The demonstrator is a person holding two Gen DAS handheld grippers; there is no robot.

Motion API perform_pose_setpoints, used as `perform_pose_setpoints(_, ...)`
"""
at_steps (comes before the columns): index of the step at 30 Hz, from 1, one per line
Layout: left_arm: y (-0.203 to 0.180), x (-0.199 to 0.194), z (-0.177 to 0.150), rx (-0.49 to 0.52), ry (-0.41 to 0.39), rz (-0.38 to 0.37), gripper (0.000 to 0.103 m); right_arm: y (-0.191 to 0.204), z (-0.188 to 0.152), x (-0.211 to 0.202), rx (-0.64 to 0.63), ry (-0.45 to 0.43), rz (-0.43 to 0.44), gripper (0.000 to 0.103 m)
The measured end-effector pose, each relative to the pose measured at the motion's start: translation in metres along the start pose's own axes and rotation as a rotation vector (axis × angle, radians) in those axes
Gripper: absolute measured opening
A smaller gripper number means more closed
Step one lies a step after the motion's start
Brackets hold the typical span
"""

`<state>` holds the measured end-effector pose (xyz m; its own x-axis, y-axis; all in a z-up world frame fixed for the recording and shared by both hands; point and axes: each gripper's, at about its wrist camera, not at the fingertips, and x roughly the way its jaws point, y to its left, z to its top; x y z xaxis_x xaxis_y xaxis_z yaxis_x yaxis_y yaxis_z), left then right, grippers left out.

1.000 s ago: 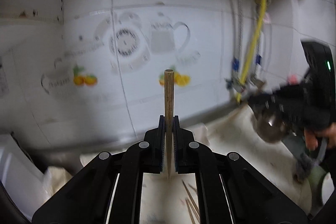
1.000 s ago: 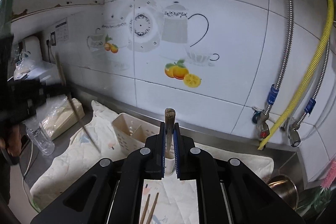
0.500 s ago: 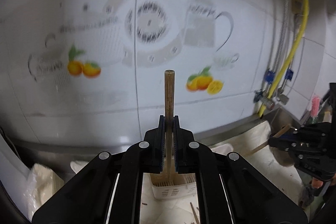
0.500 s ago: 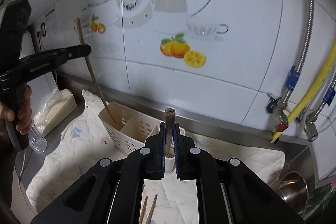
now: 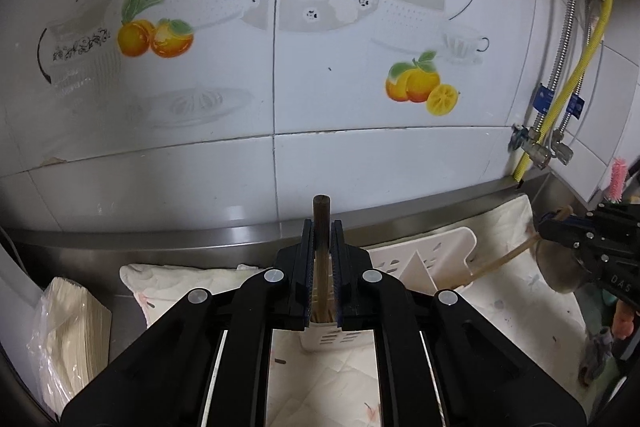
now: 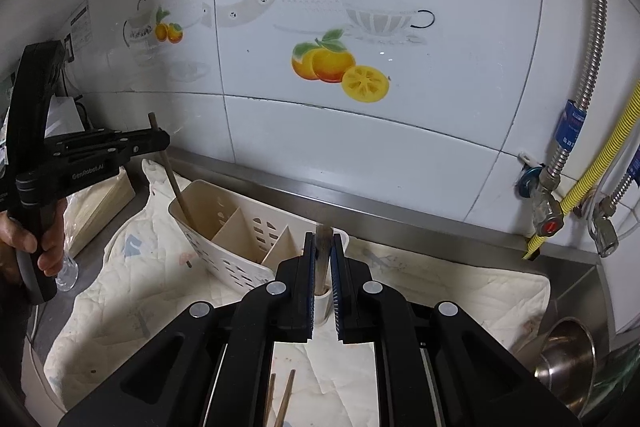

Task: Organize utensils
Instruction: 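Open the left tool to drop its chopstick in the holder while the right tool releases too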

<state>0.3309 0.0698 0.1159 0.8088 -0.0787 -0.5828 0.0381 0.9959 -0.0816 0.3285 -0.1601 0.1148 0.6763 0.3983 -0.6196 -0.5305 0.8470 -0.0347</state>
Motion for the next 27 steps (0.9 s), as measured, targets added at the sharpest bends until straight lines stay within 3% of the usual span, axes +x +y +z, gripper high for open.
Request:
perform_pose_setpoints(3, 0.0, -0.006, 0.001, -0.001, -0.009, -0.005, 0.015, -0.002, 0.001, -0.007, 0.007, -0.022, -0.006, 0.011)
perform_pose_setpoints(5, 0.0, -0.016, 0.001, -0.005, -0.026, 0.011, 0.039, -0.001, 0.001, -0.017, 0.003, -0.045, -0.021, 0.026)
perform_pose_setpoints(6, 0.0, -0.021, 0.002, -0.008, -0.039, 0.013, 0.042, -0.001, 0.001, -0.023, 0.003, -0.059, -0.027, 0.029)
perform_pose_setpoints(12, -0.006, -0.057, -0.001, -0.008, -0.095, 0.007, 0.042, 0.004, -0.007, -0.062, -0.002, -0.14, -0.042, 0.047)
perform_pose_setpoints(17, -0.012, -0.09, -0.022, -0.019, -0.126, -0.001, 0.052, 0.014, -0.031, -0.088, -0.003, -0.179, -0.032, 0.059)
perform_pose_setpoints(27, -0.021, -0.121, -0.111, -0.048, -0.072, -0.028, 0.054, 0.036, -0.124, -0.092, 0.015, -0.136, -0.044, 0.061)
